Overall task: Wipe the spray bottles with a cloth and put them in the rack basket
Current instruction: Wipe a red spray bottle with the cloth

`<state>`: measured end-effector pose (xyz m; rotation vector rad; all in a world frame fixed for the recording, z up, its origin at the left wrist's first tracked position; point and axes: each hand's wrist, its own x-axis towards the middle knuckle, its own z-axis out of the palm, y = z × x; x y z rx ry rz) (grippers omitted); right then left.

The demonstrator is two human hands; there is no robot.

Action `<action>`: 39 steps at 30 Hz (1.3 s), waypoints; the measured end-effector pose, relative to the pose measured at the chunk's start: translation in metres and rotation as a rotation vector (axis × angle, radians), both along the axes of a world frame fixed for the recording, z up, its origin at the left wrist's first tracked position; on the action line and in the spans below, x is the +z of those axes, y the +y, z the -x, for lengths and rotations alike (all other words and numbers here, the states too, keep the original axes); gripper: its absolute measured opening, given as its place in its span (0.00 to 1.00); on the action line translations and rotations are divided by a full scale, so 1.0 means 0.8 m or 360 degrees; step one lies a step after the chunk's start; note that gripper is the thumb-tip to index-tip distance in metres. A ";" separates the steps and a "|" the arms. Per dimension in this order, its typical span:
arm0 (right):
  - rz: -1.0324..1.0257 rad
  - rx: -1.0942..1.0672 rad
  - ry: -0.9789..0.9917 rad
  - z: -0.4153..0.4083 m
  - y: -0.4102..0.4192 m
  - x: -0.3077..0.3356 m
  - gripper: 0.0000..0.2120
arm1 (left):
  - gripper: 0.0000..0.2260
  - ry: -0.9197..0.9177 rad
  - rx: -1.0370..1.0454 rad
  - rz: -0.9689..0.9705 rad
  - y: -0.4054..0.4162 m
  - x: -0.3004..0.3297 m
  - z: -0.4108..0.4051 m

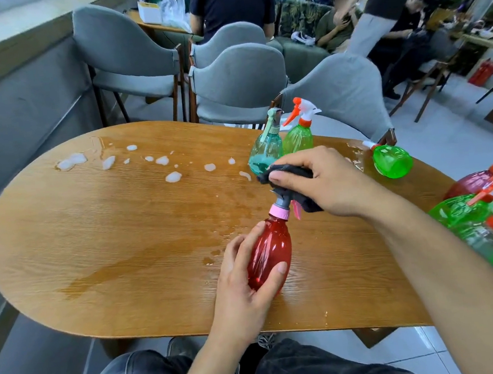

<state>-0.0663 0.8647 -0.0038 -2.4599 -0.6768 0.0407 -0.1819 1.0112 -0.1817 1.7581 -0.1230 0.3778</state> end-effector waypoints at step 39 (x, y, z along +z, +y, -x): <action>-0.2419 -0.0469 0.1579 0.084 0.003 -0.193 0.28 | 0.19 0.0486 -0.0102 0.1075 0.012 0.009 -0.014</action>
